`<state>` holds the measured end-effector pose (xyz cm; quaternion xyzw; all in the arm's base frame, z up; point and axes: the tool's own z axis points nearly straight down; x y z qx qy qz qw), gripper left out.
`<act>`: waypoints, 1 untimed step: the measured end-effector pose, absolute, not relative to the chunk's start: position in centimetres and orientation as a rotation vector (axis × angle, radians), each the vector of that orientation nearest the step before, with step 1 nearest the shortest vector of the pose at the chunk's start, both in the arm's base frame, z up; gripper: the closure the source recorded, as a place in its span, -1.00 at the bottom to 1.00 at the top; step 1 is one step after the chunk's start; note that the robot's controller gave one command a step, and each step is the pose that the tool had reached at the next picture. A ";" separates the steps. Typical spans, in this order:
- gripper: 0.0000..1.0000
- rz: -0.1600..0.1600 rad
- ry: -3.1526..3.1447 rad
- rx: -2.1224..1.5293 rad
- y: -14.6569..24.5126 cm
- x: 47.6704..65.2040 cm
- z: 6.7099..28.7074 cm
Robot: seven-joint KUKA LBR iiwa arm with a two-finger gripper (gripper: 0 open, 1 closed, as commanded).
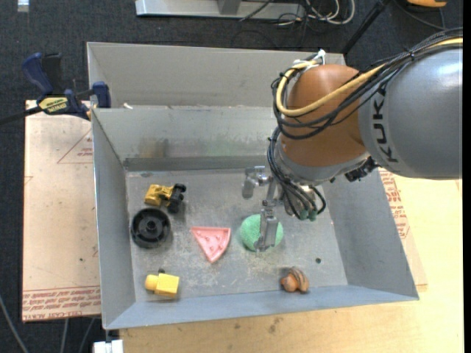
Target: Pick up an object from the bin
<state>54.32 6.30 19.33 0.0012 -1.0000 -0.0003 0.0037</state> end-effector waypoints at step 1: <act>-1.00 -0.002 -3.142 0.002 6.3 54.5 19.8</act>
Offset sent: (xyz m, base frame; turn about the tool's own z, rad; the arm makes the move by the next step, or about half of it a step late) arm 0.0065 -0.0375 -0.0013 -0.0750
